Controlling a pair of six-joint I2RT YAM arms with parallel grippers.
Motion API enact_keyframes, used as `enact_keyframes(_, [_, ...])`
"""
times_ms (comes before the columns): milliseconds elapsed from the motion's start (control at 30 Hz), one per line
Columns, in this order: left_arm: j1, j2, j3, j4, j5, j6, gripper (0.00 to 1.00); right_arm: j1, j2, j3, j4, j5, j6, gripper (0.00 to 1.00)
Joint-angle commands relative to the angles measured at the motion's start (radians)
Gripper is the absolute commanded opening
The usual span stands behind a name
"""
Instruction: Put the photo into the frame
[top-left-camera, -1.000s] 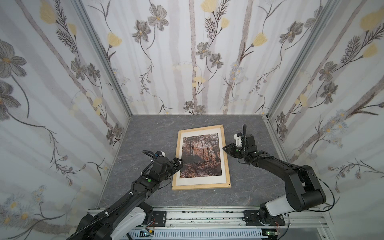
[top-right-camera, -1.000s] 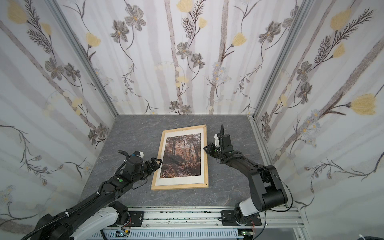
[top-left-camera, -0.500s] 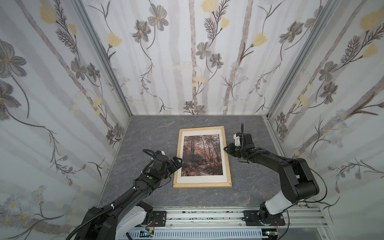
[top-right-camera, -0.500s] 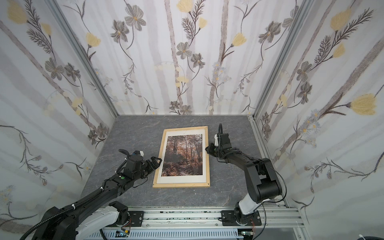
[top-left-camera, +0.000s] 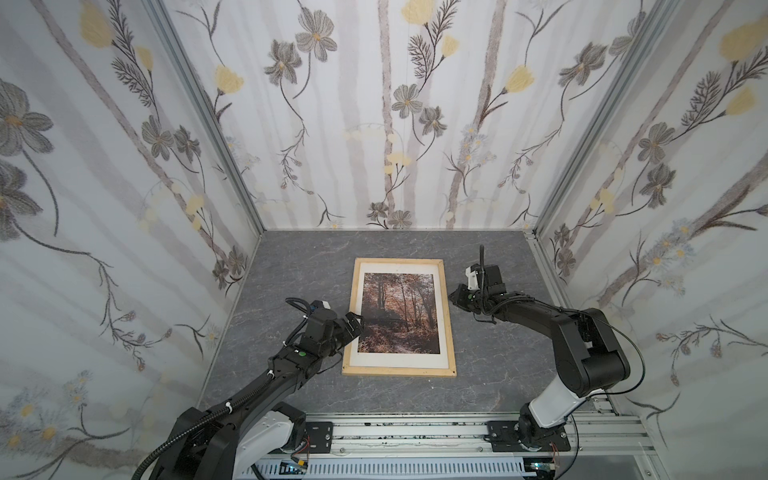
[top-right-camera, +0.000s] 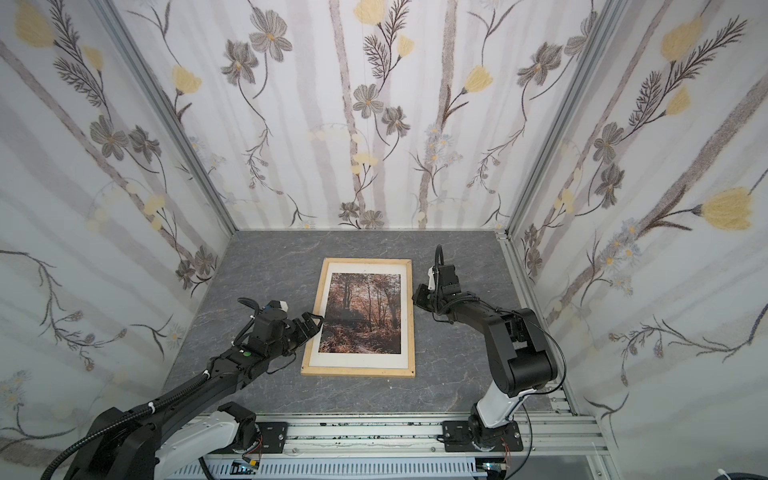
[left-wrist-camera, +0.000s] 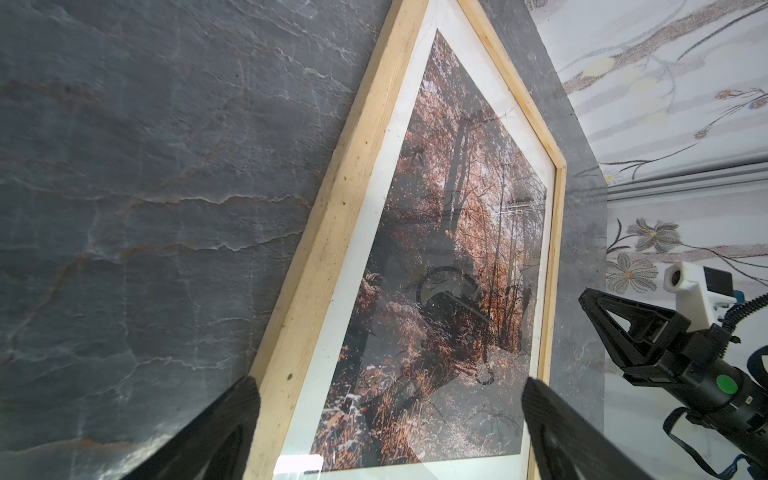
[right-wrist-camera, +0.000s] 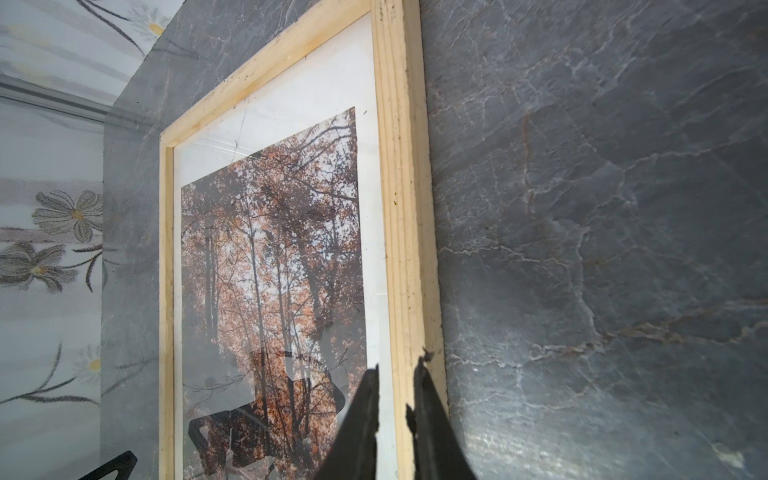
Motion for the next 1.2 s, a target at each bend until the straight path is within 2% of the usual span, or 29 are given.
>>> enact_keyframes(0, [0.013,0.014,0.0,0.029,0.0,0.022,0.98,0.0,-0.016,0.005,-0.015,0.009,-0.023,0.29])
enact_keyframes(167, [0.052,0.052,0.015,0.047,0.018,0.042,0.99,0.001,-0.038,-0.025,-0.022,-0.017,-0.043,0.47])
enact_keyframes(367, [0.082,0.123,0.035,0.077,0.042,0.06,0.99,0.007,-0.048,-0.071,-0.019,-0.049,-0.079,0.59])
enact_keyframes(400, [0.084,0.134,0.037,0.082,0.045,0.061,0.99,0.011,-0.049,-0.078,-0.017,-0.05,-0.086,0.62])
enact_keyframes(433, [0.084,0.145,0.038,0.09,0.048,0.063,0.99,0.016,-0.046,-0.082,-0.021,-0.047,-0.095,0.7])
enact_keyframes(500, [0.085,0.167,0.037,0.105,0.052,0.061,0.99,0.025,-0.043,-0.09,-0.026,-0.043,-0.107,0.75])
enact_keyframes(1167, [0.064,0.267,-0.024,0.255,0.142,-0.007,0.98,0.094,0.001,-0.099,0.033,-0.045,-0.058,0.74])
